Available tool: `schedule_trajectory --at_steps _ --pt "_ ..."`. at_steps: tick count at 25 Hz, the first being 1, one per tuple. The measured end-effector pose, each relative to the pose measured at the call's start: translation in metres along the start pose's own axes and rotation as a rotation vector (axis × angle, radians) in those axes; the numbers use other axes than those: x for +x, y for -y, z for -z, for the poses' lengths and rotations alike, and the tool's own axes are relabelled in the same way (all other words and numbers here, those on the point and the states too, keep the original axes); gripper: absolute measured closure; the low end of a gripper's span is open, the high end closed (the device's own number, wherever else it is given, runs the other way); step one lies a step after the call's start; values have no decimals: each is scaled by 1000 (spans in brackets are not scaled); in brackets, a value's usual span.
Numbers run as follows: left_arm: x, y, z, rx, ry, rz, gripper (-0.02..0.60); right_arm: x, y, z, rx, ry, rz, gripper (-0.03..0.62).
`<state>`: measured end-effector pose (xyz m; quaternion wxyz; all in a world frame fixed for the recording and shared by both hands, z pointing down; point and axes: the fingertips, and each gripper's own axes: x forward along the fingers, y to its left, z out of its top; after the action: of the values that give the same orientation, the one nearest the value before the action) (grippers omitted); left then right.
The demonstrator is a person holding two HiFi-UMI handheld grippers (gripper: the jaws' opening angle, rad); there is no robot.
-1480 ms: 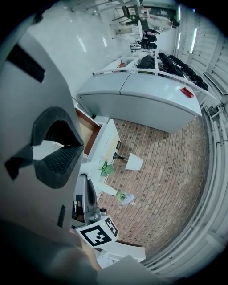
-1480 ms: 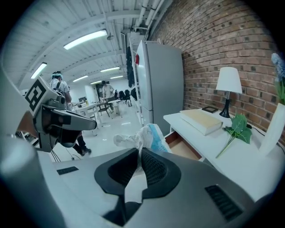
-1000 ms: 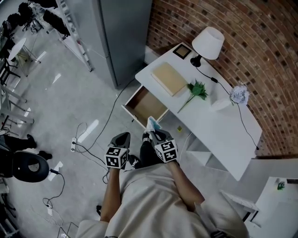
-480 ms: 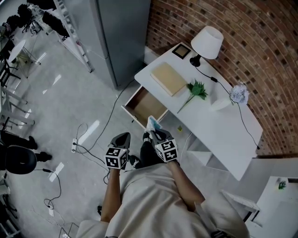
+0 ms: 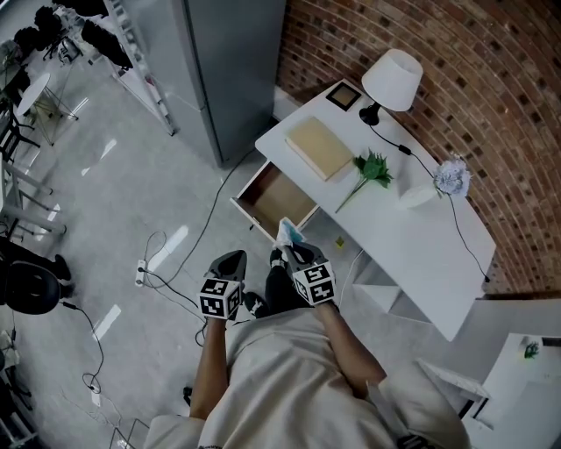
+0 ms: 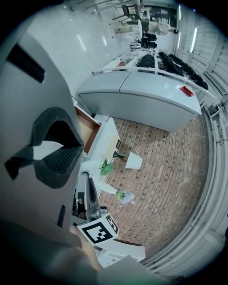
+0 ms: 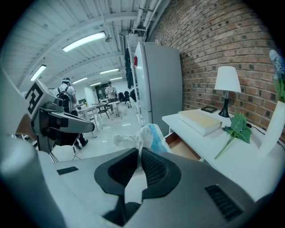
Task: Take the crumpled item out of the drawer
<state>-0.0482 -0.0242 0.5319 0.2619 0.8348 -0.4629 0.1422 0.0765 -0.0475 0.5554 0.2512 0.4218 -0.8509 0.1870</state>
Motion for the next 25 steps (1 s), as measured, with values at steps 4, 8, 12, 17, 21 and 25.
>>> schedule_trajectory --at_steps 4,8,12,17,21,25 --pt "-4 -5 0 -14 7 -11 566 1 -4 0 -3 -4 -5 538" --pt "-5 -5 -1 -14 13 -10 566 2 -6 -1 -2 -3 -8 537" --pt "-7 -6 4 -9 4 -11 566 3 -9 2 -2 -3 -15 537" --pt "-13 -14 8 -27 2 -34 566 4 -10 1 8 4 -17 539" --pt "-15 -17 6 -23 3 -43 566 5 -10 -1 37 13 -26 539" --pt "-16 -19 7 -20 -4 -46 566 7 -9 -2 44 11 -26 539"
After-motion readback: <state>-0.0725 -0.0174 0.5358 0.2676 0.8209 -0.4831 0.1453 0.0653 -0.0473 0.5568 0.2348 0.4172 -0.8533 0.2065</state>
